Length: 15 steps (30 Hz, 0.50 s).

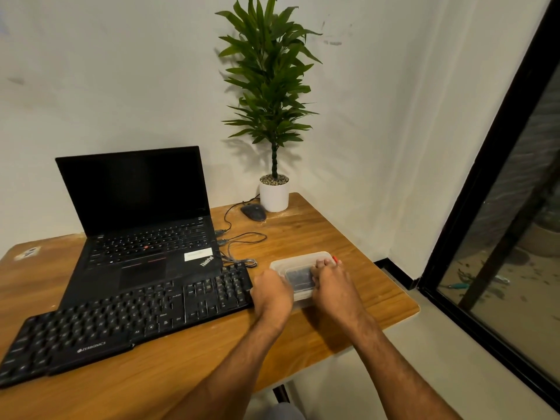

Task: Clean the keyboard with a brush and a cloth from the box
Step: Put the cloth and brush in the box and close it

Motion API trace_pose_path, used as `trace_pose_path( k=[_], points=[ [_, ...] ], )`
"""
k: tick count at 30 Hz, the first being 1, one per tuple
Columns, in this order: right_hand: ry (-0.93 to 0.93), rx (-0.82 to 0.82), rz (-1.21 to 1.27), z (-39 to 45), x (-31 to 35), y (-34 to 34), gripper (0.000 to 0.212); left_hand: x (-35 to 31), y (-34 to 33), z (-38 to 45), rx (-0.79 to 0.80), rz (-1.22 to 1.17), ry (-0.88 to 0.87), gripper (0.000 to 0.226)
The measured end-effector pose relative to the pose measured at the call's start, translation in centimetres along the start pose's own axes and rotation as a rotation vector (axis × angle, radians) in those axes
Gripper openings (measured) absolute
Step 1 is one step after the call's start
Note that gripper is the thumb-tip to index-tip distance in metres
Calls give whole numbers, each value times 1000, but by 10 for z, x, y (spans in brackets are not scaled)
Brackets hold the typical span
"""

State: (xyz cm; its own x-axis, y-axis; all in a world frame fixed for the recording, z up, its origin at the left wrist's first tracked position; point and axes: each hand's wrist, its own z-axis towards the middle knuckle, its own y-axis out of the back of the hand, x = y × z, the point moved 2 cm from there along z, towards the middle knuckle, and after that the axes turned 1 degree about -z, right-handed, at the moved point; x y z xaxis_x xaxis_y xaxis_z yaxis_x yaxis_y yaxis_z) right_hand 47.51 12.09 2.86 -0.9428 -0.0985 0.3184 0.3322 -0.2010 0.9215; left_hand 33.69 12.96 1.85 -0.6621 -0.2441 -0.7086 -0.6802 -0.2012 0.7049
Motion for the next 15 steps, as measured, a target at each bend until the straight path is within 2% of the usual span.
trace_pose_path(
  k=[3, 6, 10, 15],
  points=[
    [-51, -137, 159, -4, -9, 8, 22, 5, 6, 7, 39, -32, -2, 24],
    [-184, -301, 258, -6, -26, 13, 34, 11, 11, 14, 76, -92, 37, 22],
    [-273, -228, 389, -8, -37, 6, 36, 12, 7, 12, 110, -172, 58, 27],
    [-297, -205, 463, 0, -42, 0, 35, -1, 0, 13, 142, -151, 41, 32]
  ],
)
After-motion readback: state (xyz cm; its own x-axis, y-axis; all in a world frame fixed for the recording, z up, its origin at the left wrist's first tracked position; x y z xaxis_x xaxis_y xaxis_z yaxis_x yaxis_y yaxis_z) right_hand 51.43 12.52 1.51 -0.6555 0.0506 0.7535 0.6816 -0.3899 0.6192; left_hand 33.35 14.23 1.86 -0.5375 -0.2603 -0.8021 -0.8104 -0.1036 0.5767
